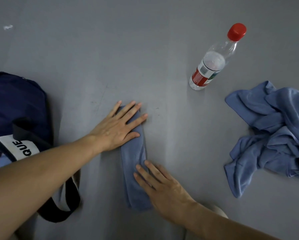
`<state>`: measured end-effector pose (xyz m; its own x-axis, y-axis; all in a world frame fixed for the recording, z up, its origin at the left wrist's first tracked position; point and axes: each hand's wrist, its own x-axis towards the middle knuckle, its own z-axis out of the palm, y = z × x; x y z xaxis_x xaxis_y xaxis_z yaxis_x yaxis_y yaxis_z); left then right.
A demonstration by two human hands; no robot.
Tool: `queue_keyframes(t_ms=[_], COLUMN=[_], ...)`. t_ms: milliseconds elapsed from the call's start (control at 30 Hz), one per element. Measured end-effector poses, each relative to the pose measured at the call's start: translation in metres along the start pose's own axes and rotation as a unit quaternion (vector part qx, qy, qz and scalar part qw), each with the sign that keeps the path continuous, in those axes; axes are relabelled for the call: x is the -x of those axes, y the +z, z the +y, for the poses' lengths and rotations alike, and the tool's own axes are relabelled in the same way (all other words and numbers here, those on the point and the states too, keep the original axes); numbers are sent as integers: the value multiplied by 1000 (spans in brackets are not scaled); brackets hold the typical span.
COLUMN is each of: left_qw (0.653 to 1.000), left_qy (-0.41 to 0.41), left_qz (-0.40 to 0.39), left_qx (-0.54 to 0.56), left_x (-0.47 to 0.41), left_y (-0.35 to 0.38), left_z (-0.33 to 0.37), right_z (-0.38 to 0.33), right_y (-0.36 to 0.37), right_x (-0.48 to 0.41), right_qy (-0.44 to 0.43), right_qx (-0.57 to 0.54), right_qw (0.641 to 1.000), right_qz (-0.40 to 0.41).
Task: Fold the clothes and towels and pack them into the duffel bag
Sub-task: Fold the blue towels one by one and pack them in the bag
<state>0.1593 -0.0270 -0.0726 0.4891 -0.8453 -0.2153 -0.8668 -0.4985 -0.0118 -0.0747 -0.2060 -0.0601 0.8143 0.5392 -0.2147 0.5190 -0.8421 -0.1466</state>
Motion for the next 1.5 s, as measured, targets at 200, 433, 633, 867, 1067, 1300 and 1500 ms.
queue_keyframes(t_ms=[200,433,633,867,1067,1300,1500], left_qw=[982,979,988,947,976,956,924], left_qy=[-140,-131,-104,-115,-88,-168,-155], left_qz=[90,39,34,216,89,83,140], left_qx=[94,149,107,211,179,226,320], left_x=[15,24,6,44,66,62,80], left_y=[-8,11,0,1,14,7,2], left_z=[73,80,66,89,91,113,113], right_z=[7,18,21,29,49,55,54], right_y=[7,8,-13,-12,-24,-28,-33], right_x=[-2,-2,-23,-35,-53,-48,-42], right_qy=[-20,-57,-24,31,30,8,47], right_qx=[10,2,1,-6,36,-32,-73], right_qw=[999,994,992,994,998,987,985], right_qz=[33,89,124,108,51,157,147])
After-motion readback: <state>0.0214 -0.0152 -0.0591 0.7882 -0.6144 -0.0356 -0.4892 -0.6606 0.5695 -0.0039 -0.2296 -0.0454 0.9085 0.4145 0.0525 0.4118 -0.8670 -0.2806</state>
